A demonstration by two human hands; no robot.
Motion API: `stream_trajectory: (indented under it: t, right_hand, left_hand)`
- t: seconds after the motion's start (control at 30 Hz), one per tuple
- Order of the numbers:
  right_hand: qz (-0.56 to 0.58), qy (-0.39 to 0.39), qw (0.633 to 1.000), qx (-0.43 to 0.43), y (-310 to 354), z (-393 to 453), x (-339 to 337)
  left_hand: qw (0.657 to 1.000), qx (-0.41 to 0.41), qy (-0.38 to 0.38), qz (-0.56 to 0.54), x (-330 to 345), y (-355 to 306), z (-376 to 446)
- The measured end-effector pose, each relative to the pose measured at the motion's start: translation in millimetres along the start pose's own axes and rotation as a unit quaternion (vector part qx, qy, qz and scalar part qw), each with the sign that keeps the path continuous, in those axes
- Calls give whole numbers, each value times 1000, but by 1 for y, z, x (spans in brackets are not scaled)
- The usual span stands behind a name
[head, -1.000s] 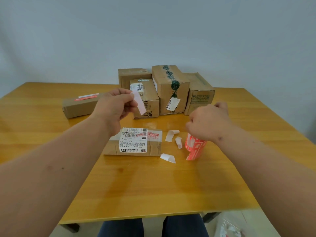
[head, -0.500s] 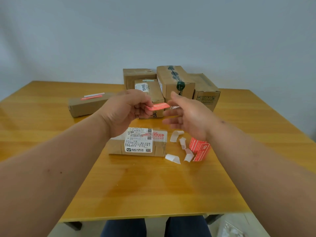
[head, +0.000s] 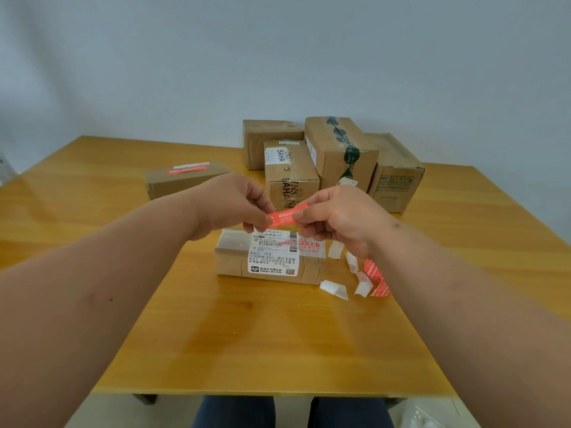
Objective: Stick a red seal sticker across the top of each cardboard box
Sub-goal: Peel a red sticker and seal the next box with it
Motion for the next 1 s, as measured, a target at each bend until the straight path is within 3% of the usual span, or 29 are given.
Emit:
stream_trajectory:
  t: [0.13, 0.33, 0.53, 1.0]
  right_hand:
    - [-20, -4, 999, 24, -4, 6, 3]
    - [-220, -35, 972, 78, -5, 8, 8]
    - [-298, -58, 949, 90, -6, 15, 11]
    - [-308, -26, 942, 131, -13, 23, 14]
  left_hand:
    - [999, -28, 18, 20, -4, 9, 1]
    - [997, -57, 34, 45, -2, 17, 10]
    - [994, -66, 16, 90, 5, 17, 17]
    - [985, -124, 39, 112, 13, 27, 26]
Point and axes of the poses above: each hand's wrist, its own z-axis towards the middle knuckle, its own x-axis out of the palm, y = z × x, the point moved 7 cm from there along z, towards the middle knuckle, and after that the axes turned 8 degrees about y, right-handed, at the moved point
